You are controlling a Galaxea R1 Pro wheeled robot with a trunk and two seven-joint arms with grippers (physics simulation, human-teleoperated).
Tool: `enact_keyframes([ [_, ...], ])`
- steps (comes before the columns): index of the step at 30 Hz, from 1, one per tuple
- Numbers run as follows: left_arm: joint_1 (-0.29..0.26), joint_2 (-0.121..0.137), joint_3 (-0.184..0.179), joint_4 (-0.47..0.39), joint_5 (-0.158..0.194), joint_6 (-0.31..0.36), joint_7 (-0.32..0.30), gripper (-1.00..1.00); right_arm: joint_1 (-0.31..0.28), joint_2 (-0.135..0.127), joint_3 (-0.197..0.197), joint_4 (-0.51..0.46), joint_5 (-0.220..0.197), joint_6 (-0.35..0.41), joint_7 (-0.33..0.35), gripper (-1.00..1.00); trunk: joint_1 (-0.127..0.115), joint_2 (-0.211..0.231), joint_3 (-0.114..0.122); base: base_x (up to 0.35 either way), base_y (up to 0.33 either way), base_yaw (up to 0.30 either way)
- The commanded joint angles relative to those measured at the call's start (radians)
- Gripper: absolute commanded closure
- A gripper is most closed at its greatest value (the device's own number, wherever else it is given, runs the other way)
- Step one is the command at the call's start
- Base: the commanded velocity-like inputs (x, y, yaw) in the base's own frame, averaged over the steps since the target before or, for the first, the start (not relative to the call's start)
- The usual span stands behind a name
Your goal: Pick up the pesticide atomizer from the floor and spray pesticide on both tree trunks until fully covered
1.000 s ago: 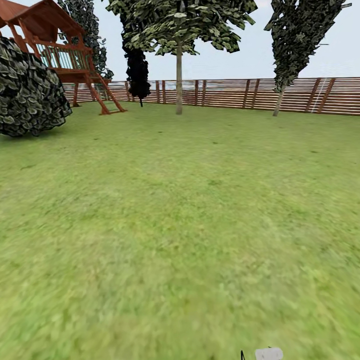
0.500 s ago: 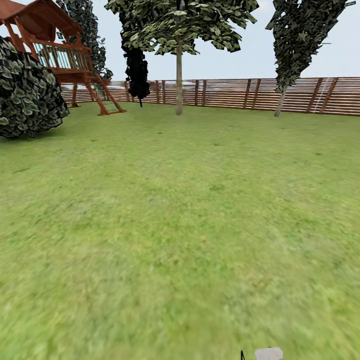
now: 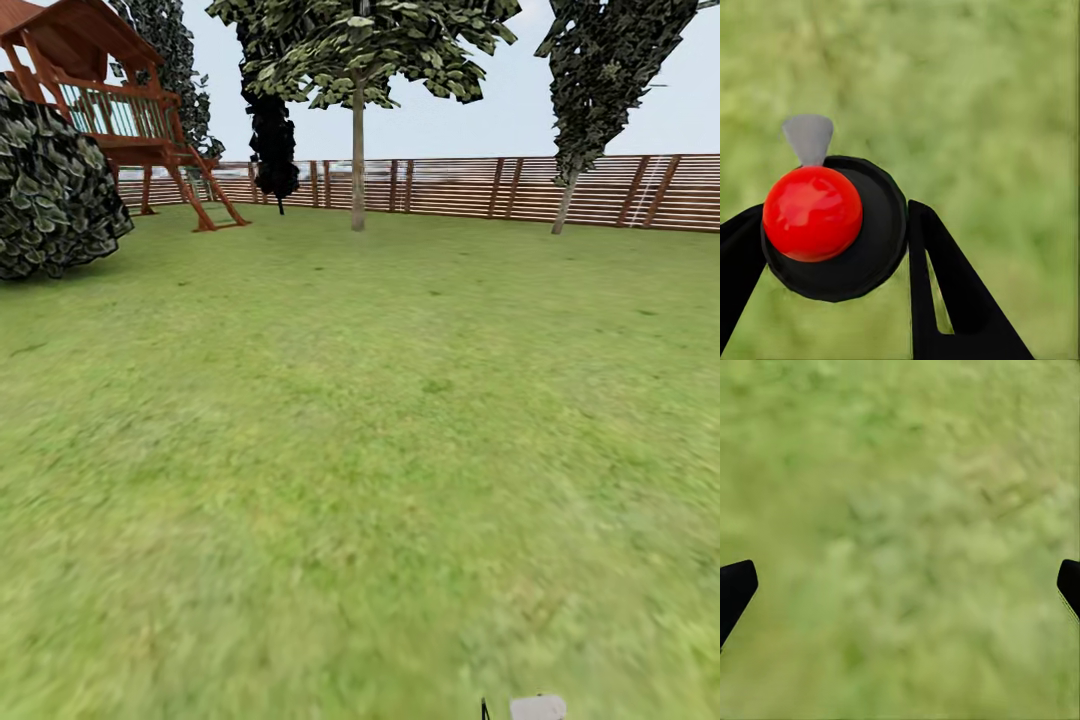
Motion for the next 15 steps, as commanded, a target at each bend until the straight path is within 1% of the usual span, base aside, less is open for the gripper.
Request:
enact_keyframes([
  [1,0.0,0.0,0.001,0.0,0.0,0.0,0.0,1.0,0.0,0.0,0.0,0.0,0.0,0.0,0.0,-1.0,0.0,0.0,0.0,0.338,0.0,0.0],
  [15,0.0,0.005,0.001,-0.009,0.001,0.0,0.0,1.0,0.0,0.0,0.0,0.0,0.0,0.0,0.0,-1.0,0.0,0.0,0.0,0.338,0.0,0.0],
])
